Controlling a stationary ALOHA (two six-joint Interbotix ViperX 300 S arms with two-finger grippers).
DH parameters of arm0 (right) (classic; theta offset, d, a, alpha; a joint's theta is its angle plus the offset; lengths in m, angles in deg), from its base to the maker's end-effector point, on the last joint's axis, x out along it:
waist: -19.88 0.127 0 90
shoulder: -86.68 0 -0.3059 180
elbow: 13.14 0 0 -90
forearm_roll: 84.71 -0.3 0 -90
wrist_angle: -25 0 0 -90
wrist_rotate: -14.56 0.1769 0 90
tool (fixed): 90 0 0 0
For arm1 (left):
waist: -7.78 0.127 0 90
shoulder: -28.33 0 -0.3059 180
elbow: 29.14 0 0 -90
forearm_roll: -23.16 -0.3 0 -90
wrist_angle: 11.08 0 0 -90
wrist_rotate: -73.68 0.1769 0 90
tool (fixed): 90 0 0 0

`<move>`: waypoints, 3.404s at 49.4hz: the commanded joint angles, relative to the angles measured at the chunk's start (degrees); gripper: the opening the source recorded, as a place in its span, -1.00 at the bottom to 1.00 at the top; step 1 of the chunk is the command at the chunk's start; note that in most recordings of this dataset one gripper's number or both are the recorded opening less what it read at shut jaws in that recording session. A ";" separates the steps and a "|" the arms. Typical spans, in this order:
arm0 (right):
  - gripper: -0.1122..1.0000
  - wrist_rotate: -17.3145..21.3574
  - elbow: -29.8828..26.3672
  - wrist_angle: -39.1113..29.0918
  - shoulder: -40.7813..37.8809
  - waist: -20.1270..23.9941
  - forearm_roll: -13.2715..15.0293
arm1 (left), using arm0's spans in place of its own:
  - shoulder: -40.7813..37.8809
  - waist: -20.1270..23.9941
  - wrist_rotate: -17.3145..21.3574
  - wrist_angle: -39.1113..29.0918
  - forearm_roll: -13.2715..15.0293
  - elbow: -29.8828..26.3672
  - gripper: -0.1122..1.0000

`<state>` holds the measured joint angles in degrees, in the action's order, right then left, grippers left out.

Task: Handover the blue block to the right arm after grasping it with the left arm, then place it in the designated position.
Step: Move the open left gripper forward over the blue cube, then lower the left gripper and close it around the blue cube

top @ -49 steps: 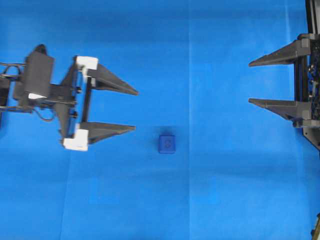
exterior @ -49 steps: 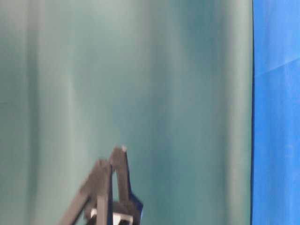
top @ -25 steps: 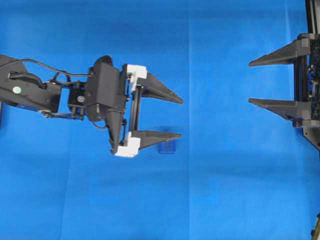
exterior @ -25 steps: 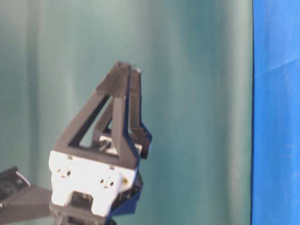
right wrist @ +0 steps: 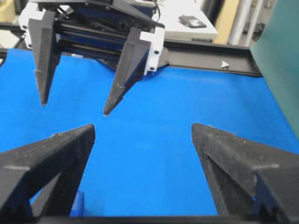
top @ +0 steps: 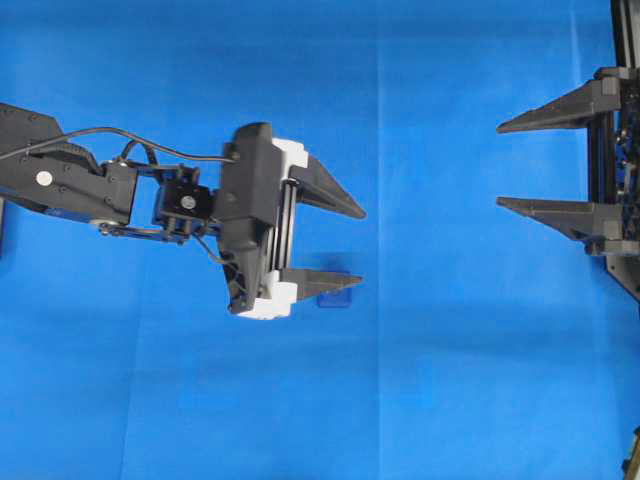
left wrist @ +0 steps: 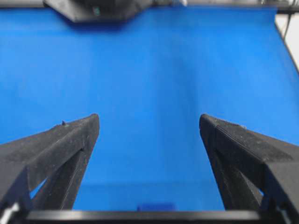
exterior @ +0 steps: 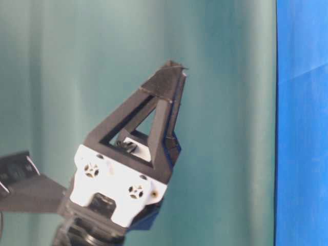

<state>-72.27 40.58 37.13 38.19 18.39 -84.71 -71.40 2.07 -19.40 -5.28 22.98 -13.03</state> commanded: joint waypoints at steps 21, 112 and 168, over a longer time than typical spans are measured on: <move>0.95 0.00 -1.58 0.35 -0.53 -0.09 0.09 | -7.29 -0.97 -0.62 -38.32 -0.09 -18.90 0.86; 0.95 0.00 -1.49 0.62 -1.67 -0.09 0.09 | -9.23 -1.41 -0.70 -40.96 -0.44 -20.04 0.86; 0.95 0.00 -1.32 0.79 -3.87 0.00 0.09 | -23.29 -2.72 -3.69 -24.08 -0.62 -13.80 0.85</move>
<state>-72.27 40.58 37.22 34.67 18.47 -84.62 -95.84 -0.48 -23.18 -29.98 22.54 -26.30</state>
